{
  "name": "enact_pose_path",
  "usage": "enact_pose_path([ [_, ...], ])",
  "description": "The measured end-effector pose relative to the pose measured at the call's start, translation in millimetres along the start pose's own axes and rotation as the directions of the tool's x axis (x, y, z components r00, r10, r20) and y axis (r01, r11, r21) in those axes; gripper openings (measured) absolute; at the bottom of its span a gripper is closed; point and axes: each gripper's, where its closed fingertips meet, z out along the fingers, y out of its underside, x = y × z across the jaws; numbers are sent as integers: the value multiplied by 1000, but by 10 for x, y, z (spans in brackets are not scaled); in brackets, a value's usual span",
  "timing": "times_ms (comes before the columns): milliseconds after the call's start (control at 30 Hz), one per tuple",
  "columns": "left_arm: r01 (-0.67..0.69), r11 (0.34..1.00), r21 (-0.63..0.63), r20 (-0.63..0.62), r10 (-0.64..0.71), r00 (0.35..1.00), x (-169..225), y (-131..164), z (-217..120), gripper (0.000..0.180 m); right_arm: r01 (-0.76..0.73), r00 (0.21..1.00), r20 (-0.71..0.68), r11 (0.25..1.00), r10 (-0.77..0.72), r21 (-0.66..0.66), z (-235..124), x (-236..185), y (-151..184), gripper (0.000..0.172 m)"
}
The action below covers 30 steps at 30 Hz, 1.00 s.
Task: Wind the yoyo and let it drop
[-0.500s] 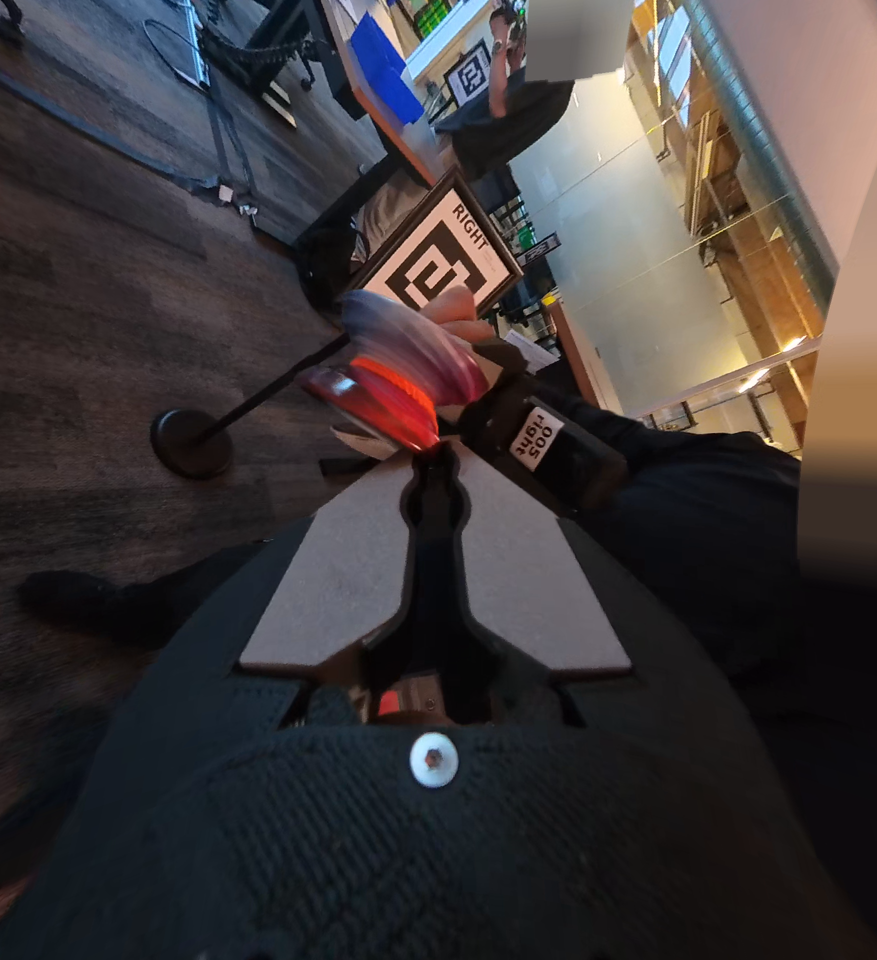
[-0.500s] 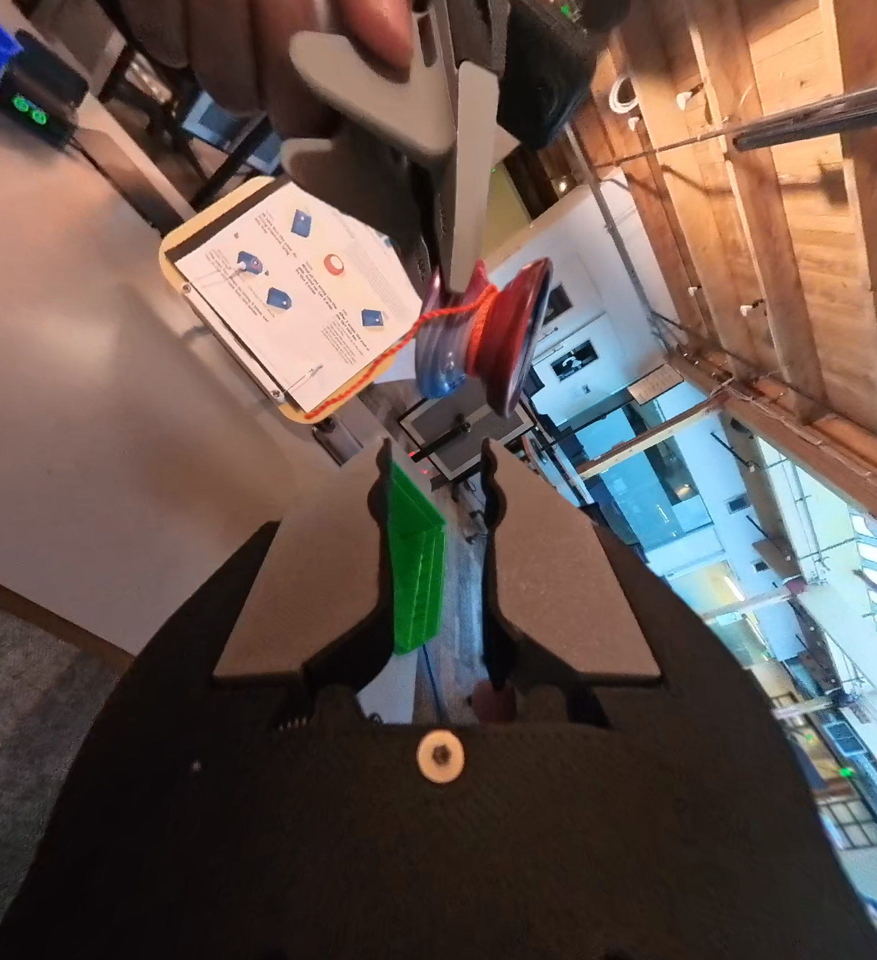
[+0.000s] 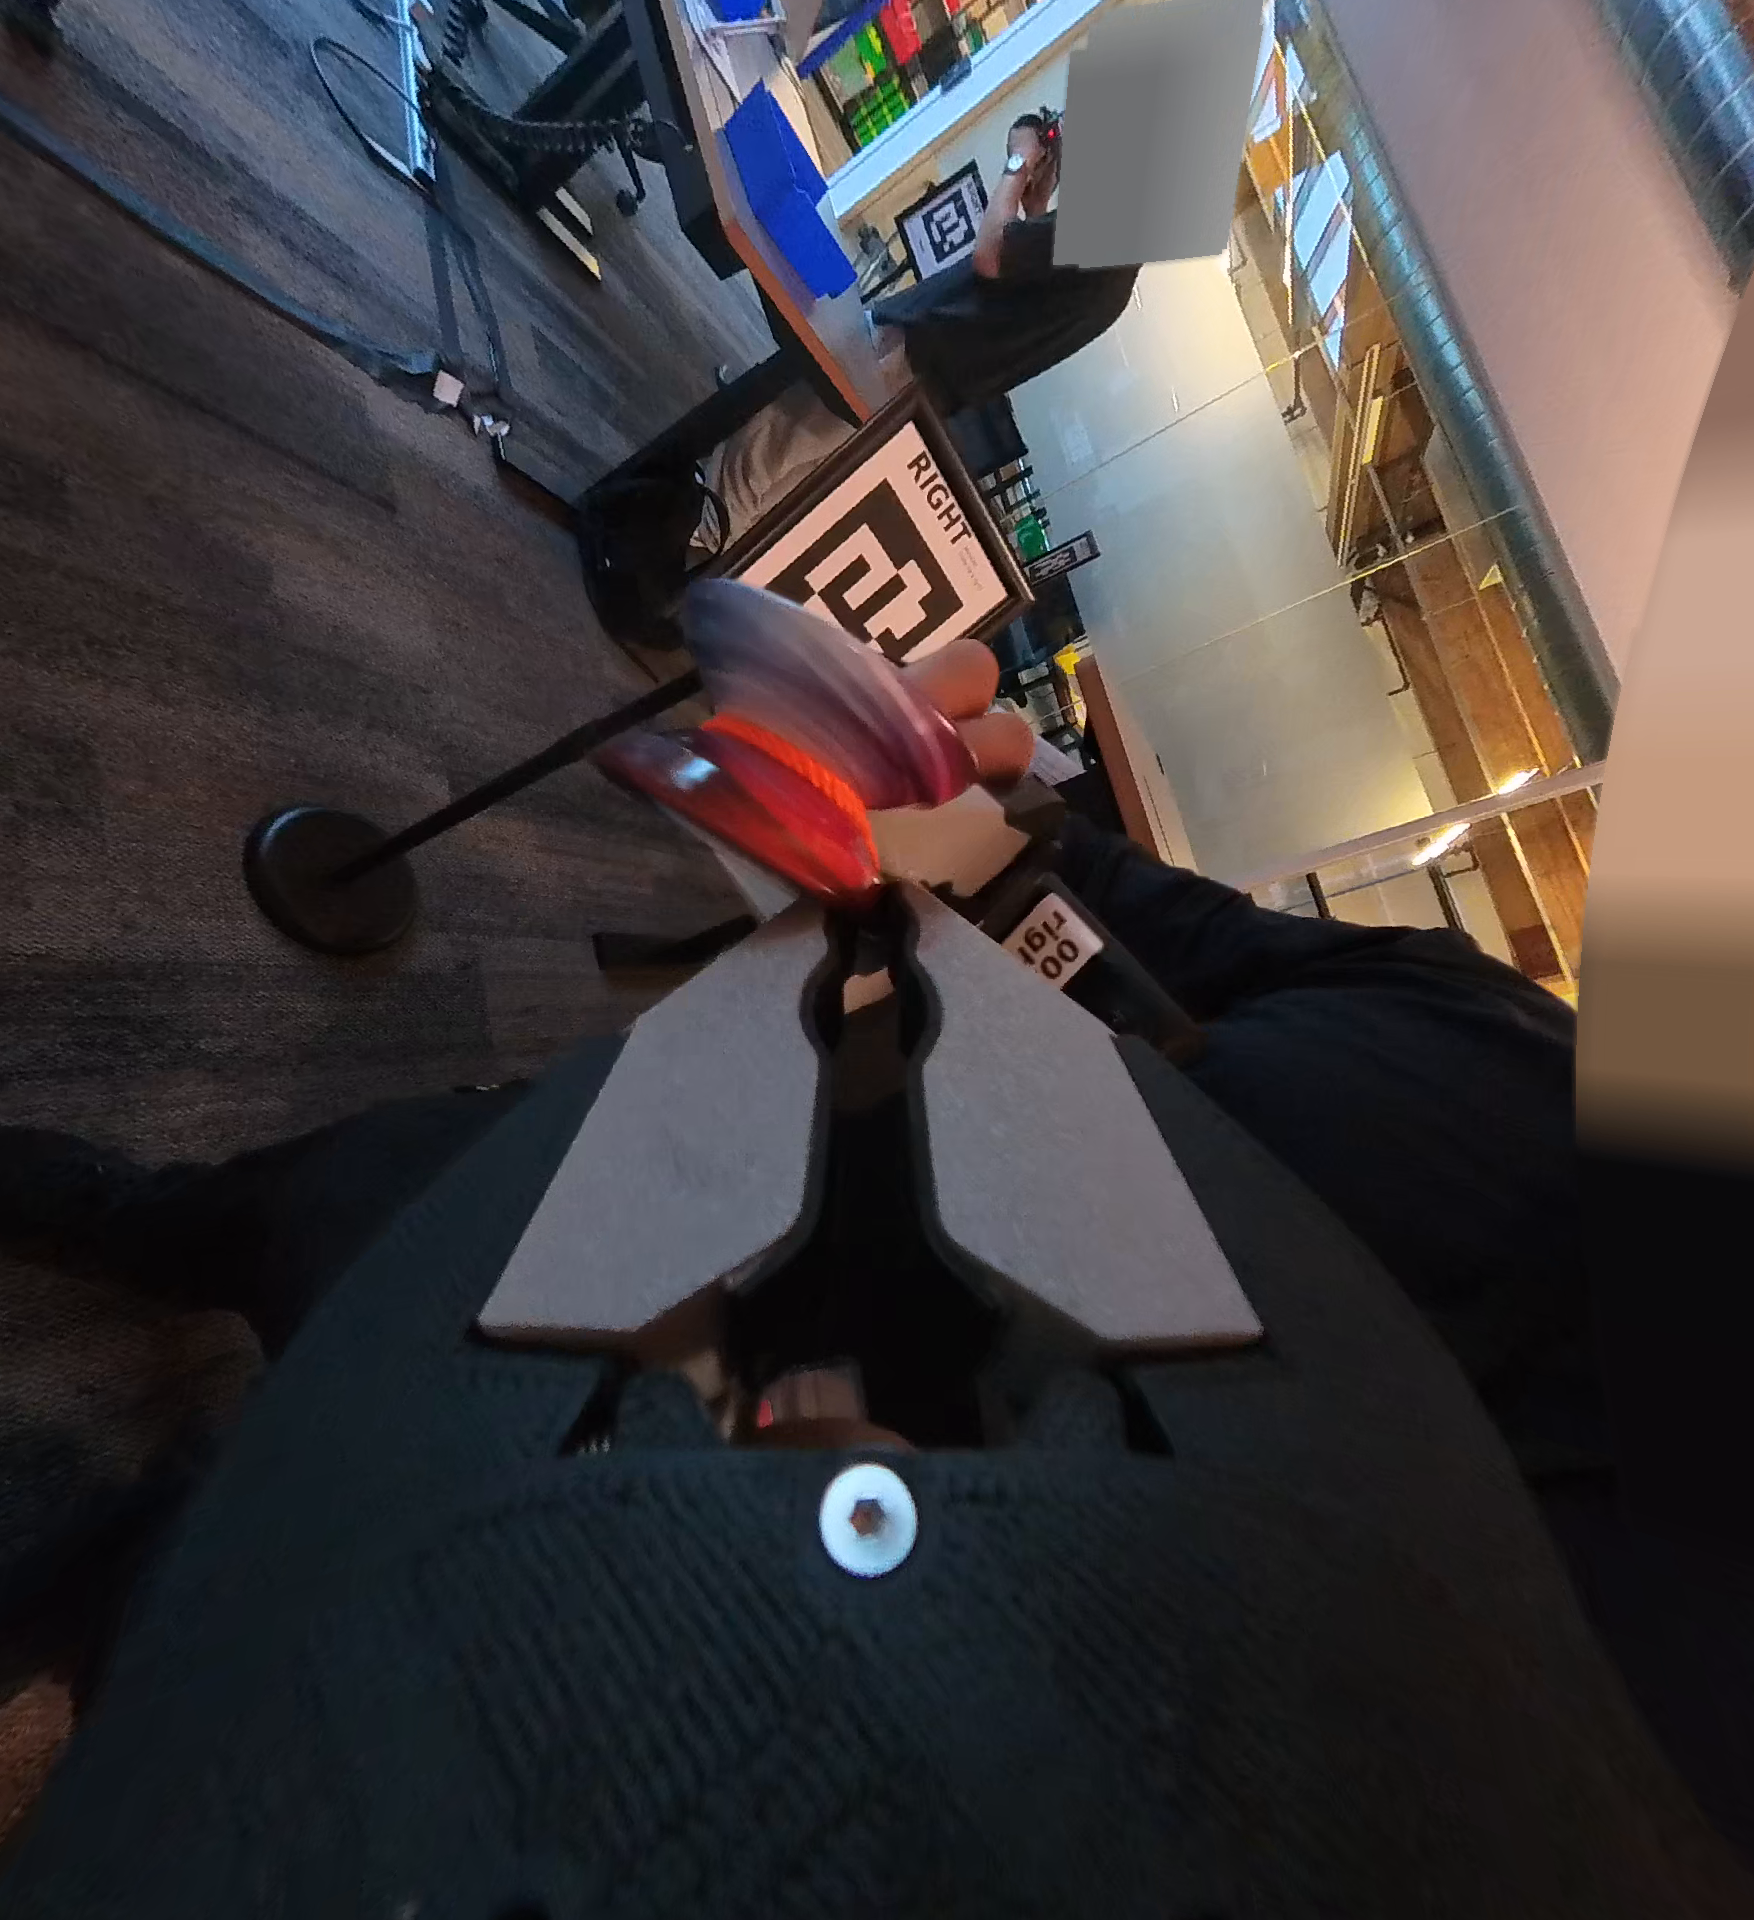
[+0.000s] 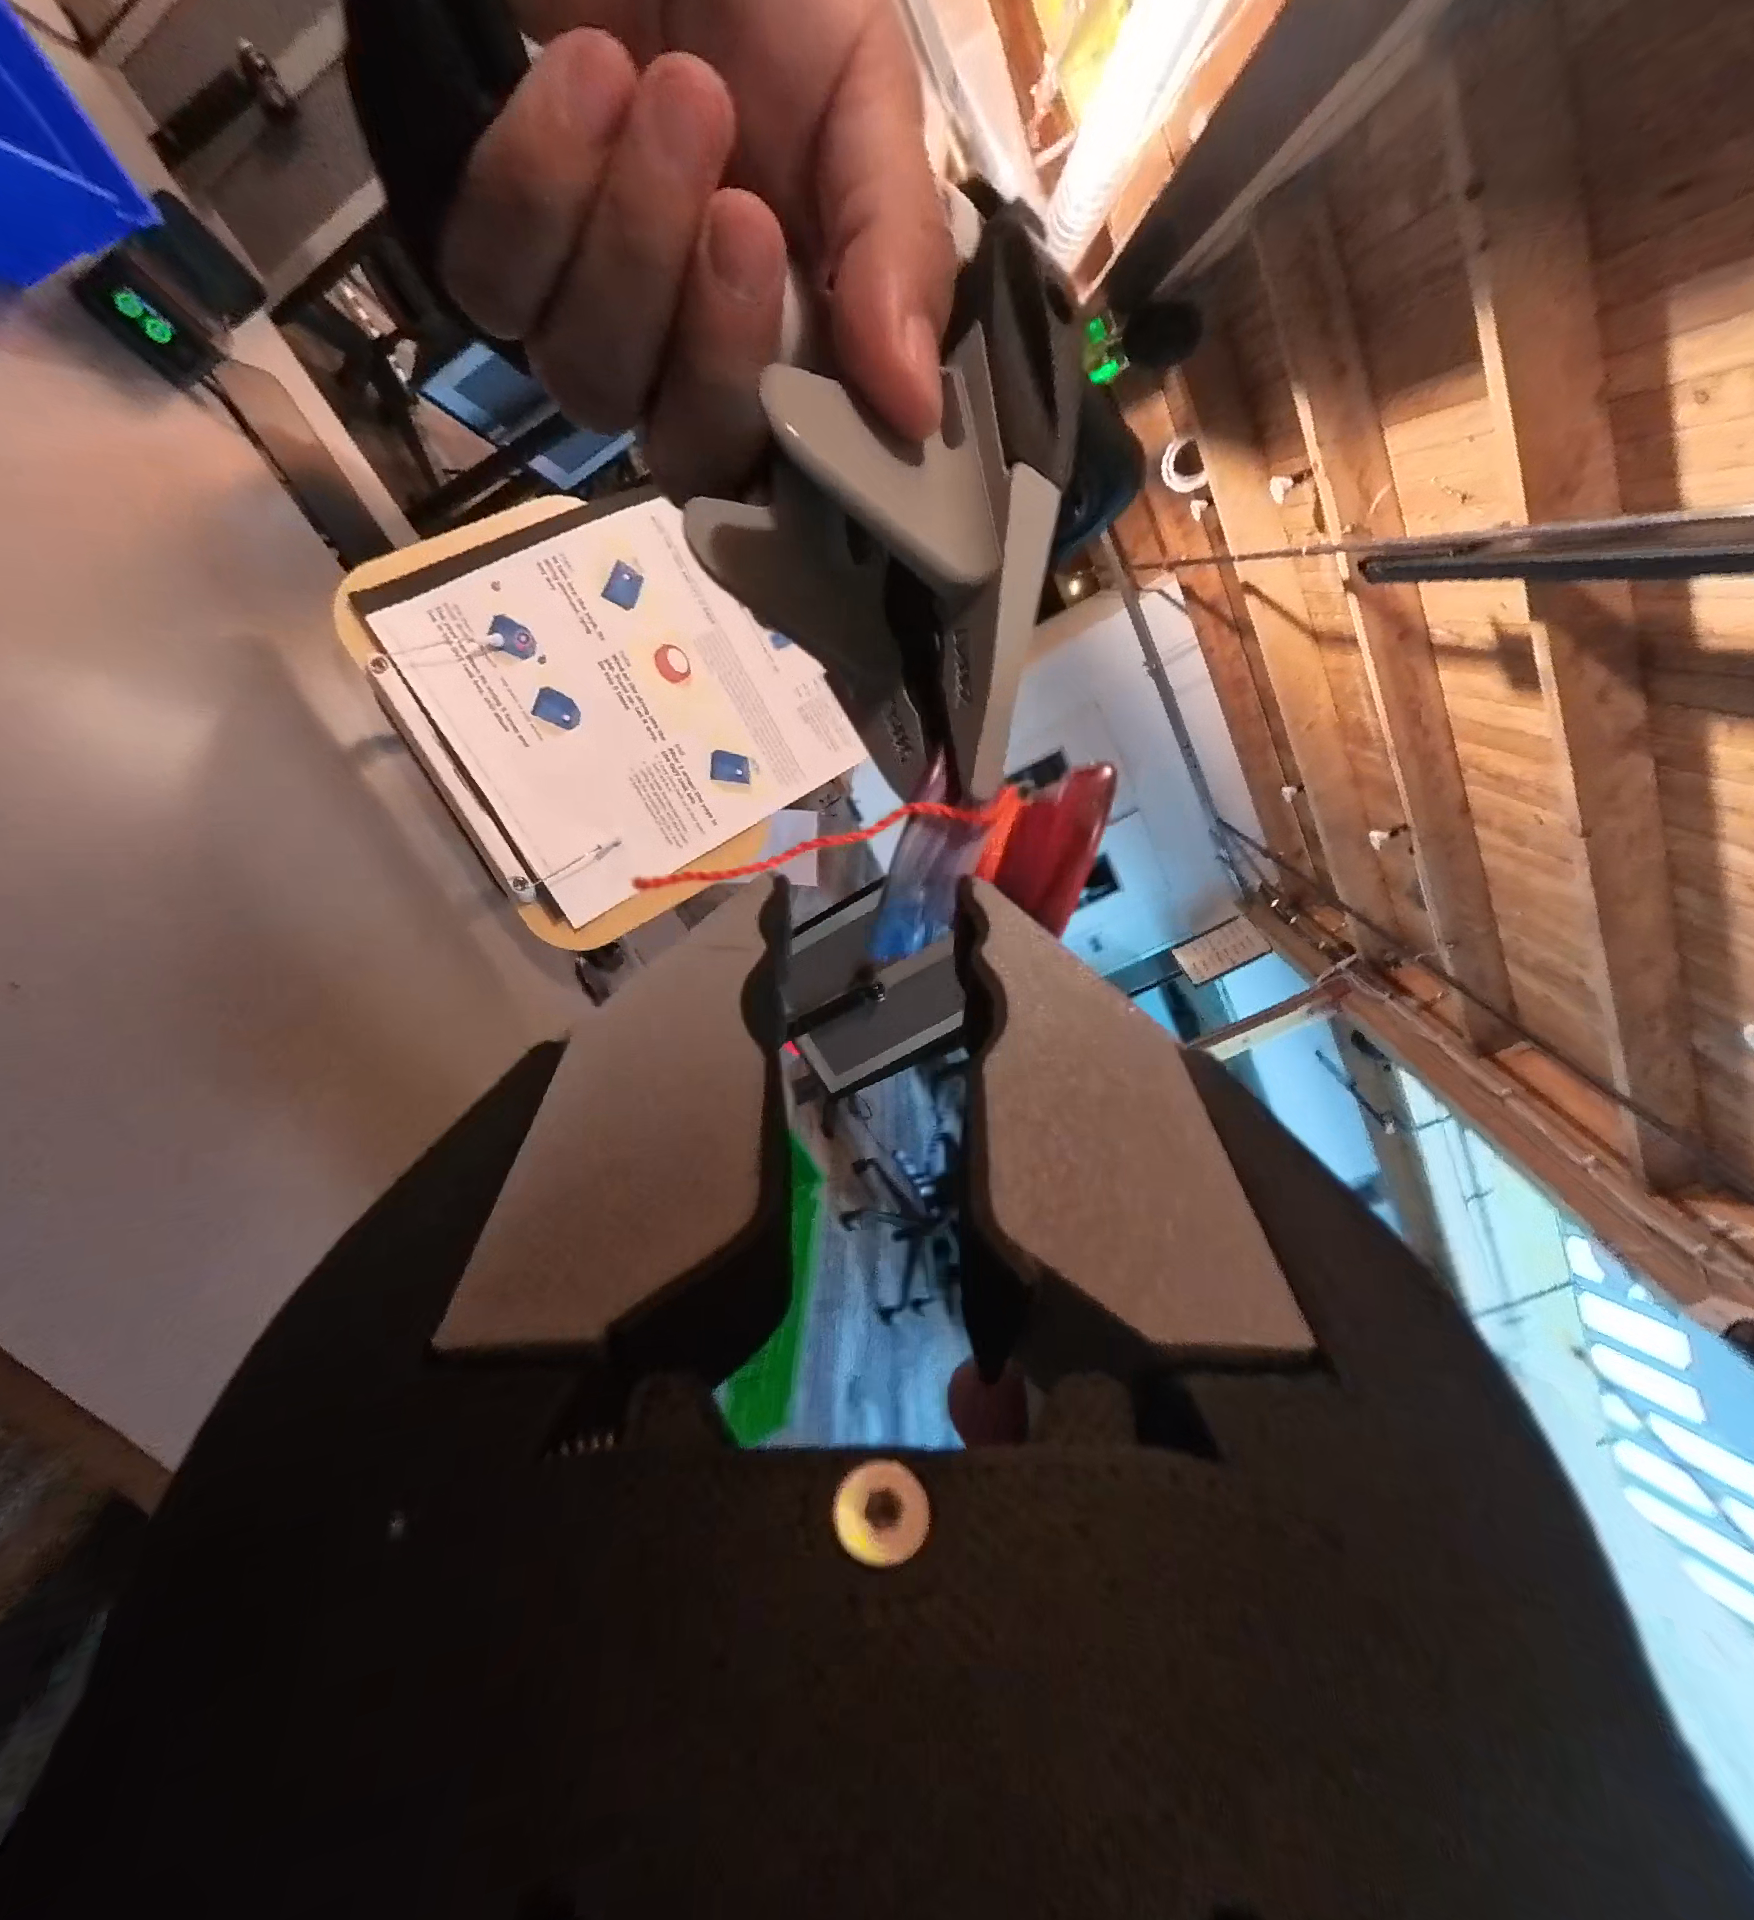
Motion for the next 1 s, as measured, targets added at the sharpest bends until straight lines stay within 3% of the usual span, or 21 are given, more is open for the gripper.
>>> enact_pose_path([
  [33, 2, 1000, -1, -1, -2, 1000, 1, 6, 4, 3, 40, 999, 2, 999, -40, 9, 1, -13, -14, 27],
  [300, 50, 999, 10, -14, -50, 999, -50, 5, -4, 2, 287, 958, 5, 956, -287, 64, 14, -63, -87, 22],
  [533, 115, 993, 25, -55, -114, 992, -100, -36, -16, 2, 492, 867, 34, 864, -498, 109, 48, -147, -75, 22],
  [700, 122, 992, 15, -73, -121, 990, -80, -38, 6, 2, 577, 807, 66, 808, -586, 124, 75, -170, -12, 20],
  [800, 120, 993, 7, -72, -119, 990, -81, -24, 14, 2, 606, 781, 78, 783, -619, 139, 95, -159, -2, 9],
  [1000, 127, 992, 20, -77, -125, 989, -100, -50, -9, 2, 633, 754, 75, 753, -652, 180, 85, -228, -82, 15],
])
